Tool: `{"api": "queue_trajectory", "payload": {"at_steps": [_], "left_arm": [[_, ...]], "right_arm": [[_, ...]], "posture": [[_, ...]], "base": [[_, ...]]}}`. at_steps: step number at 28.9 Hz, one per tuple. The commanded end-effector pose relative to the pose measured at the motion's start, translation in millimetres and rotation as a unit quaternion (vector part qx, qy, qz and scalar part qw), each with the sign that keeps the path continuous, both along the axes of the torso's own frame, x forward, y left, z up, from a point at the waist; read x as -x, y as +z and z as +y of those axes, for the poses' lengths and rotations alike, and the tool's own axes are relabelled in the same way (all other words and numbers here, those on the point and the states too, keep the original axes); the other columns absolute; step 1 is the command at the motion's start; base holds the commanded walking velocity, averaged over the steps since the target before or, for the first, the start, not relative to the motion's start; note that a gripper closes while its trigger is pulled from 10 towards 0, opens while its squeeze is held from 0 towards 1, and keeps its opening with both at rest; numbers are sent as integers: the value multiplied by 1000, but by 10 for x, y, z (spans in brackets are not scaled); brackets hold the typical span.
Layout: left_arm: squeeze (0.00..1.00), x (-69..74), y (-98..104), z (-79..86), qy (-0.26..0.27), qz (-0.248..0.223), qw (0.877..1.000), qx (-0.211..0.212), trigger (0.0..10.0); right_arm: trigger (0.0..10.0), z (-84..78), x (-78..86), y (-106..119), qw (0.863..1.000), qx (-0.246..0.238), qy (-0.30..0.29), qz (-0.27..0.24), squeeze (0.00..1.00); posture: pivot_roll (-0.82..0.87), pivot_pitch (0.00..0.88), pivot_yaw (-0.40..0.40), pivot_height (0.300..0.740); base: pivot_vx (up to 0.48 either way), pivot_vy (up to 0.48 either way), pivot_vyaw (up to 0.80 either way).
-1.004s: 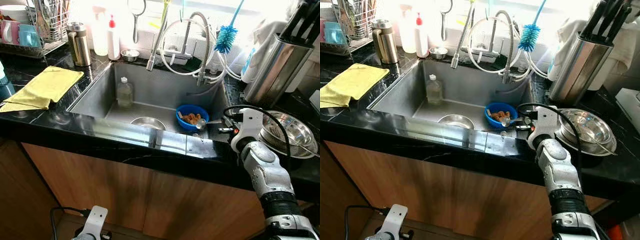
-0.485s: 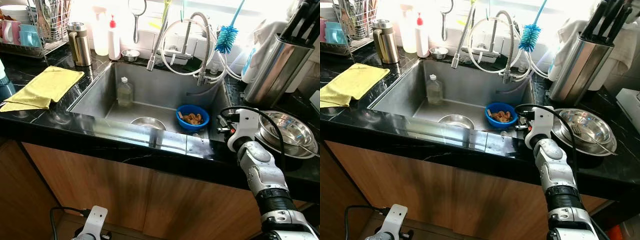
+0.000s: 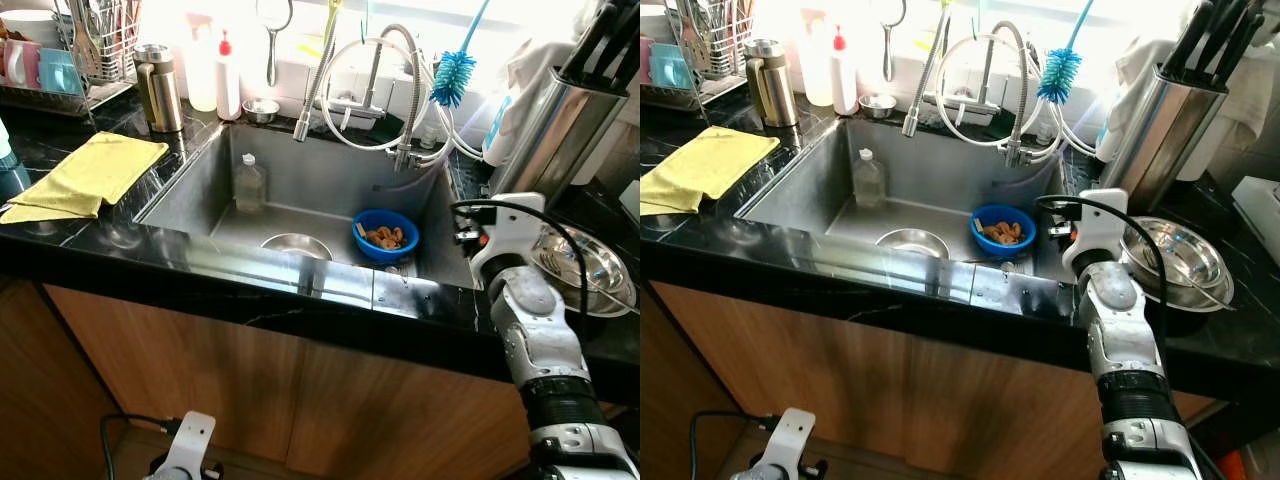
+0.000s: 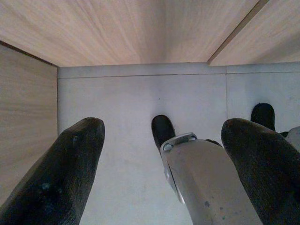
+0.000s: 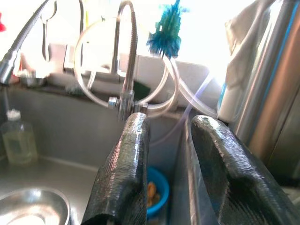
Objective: Kitchen organization
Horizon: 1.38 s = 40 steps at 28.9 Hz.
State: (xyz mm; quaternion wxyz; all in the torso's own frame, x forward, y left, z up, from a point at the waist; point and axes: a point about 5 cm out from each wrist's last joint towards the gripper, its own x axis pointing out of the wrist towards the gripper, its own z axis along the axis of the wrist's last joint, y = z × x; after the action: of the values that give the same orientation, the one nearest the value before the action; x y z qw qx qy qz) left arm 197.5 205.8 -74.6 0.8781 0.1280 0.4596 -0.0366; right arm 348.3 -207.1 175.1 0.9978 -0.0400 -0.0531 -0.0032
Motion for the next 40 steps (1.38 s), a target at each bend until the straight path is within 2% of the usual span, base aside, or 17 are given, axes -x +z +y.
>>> {"api": "queue_trajectory", "payload": {"at_steps": [1, 6, 10, 11, 16, 17, 18, 19, 22, 23, 24, 25, 30, 31, 34, 35, 40], "left_arm": [[0, 3, -8, -25, 1, 3, 1000, 0, 10000], [0, 10, -11, -20, -1, 5, 1000, -2, 10000], [0, 10, -10, -16, -1, 6, 1000, -2, 10000], [0, 10, -10, -17, -2, 6, 1000, -2, 10000], [0, 9, -10, -21, -5, 7, 1000, 0, 10000], [0, 8, -10, -21, -7, 7, 1000, 0, 10000], [0, 8, -10, -22, -8, 7, 1000, 0, 10000], [0, 8, -10, -22, -8, 8, 1000, 0, 10000], [0, 9, -11, -24, -9, 7, 1000, 0, 10000], [0, 11, -12, -23, -9, 7, 1000, -1, 10000], [0, 12, -12, -23, -8, 7, 1000, -1, 10000], [0, 14, -13, -23, -8, 8, 1000, -1, 10000], [0, 22, -17, -20, -9, 9, 1000, -2, 10000], [0, 22, -17, -20, -9, 9, 1000, -1, 10000], [0, 24, -17, -18, -9, 9, 1000, -1, 10000], [0, 23, -17, -17, -9, 9, 1000, -1, 10000], [0, 22, -15, -15, -10, 9, 1000, -1, 10000]], "right_arm": [[10000, -91, 100, 70, 999, 11, -27, -21, 0], [10000, -436, 613, 181, 990, 29, -120, -60, 0], [10000, -526, 774, 168, 986, 30, -147, -67, 0], [10000, -618, 907, 74, 983, 25, -175, -57, 0], [10000, -737, 1116, -105, 976, 21, -215, -27, 0], [10000, -750, 1185, -130, 975, 15, -222, -20, 125], [10000, -757, 1209, -136, 974, 12, -227, -18, 729], [10000, -768, 1225, -140, 972, 11, -234, -16, 1000], [10000, -785, 1267, -145, 968, 3, -250, -12, 1000], [10000, -797, 1271, -163, 967, 8, -255, -8, 129], [10000, -799, 1268, -162, 966, 8, -258, -9, 129], [10000, -801, 1259, -157, 965, 7, -260, -12, 0], [10000, -790, 1232, -146, 964, -3, -264, -15, 0], [10000, -783, 1236, -171, 964, -2, -264, -9, 220], [10000, -779, 1250, -213, 964, 2, -267, 0, 204], [10000, -794, 1265, -231, 961, 0, -275, 3, 0], [10000, -858, 1325, -277, 954, -14, -301, 10, 0]], "posture": [[150, 0, -136, 736], [136, 0, -137, 736], [130, 0, -138, 736], [122, 0, -136, 736], [117, 0, -134, 736], [114, 0, -132, 736], [112, 0, -134, 736], [113, 0, -135, 736], [116, 0, -135, 736], [123, 0, -138, 736], [124, 0, -139, 736], [125, 0, -140, 736], [129, 0, -141, 736], [131, 0, -142, 736], [131, 0, -142, 736], [129, 0, -140, 736], [126, 0, -138, 736]], "base": [[0, 0, 0], [0, 0, 0], [0, 0, 0], [0, 0, 0], [0, 0, 0], [0, 0, 0], [0, 0, 0], [0, 0, 0], [0, 0, 0], [0, 0, 0], [0, 0, 0], [0, 0, 0], [0, 0, 0], [0, 0, 0], [0, 0, 0], [0, 0, 0], [0, 0, 0]]}}
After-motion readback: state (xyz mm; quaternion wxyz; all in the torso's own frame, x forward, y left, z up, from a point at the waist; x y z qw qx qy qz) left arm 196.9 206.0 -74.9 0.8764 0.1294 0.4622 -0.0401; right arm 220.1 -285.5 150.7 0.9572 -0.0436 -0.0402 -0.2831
